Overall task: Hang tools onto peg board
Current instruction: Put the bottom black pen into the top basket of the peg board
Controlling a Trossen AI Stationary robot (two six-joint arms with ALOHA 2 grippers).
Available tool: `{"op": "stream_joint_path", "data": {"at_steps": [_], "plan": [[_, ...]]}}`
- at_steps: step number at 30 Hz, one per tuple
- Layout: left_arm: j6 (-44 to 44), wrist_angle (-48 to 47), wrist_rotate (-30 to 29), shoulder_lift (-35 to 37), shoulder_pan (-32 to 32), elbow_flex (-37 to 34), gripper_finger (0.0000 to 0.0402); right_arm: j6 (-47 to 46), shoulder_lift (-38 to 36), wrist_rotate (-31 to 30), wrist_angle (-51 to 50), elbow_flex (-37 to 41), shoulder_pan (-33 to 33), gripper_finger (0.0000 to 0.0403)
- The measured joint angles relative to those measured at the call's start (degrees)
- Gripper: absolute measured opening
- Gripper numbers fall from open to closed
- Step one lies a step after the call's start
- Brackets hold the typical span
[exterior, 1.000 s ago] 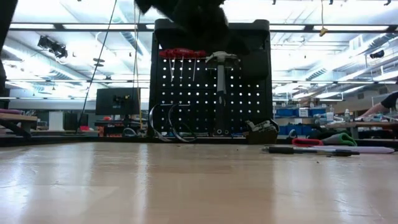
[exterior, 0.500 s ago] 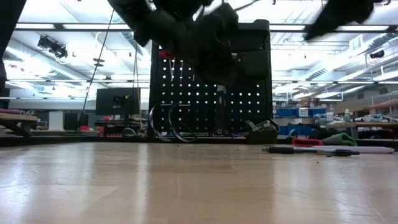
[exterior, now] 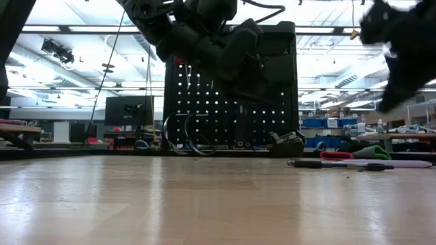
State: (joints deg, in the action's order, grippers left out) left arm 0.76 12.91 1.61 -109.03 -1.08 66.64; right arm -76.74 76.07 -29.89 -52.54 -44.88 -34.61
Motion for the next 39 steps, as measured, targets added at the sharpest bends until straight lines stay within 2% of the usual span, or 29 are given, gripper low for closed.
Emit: {"op": "stream_joint_path", "data": {"at_steps": [6,16,22,31,39], "plan": [[-1.3,0.6,0.5,-1.4,0.0,0.0,0.0131,3.9,-0.6,6.1,17.8,10.7,2.5,0.0062],[-0.9,3.1,0.4,-3.2,0.3,0.1,0.0133,10.9,0.0,8.3,27.3,13.3,5.7,0.0054],[-1.0,4.2,0.8,-4.2,0.3,0.1,0.0133,11.8,1.8,9.0,26.8,13.3,6.5,0.0047],[2.1,4.6,2.3,-4.4,0.3,0.3,0.0133,12.1,8.7,11.2,27.3,12.8,7.0,0.0033],[3.8,5.1,2.6,-4.4,0.6,0.3,0.0133,12.5,8.4,11.1,27.5,13.0,7.0,0.0032]]}}
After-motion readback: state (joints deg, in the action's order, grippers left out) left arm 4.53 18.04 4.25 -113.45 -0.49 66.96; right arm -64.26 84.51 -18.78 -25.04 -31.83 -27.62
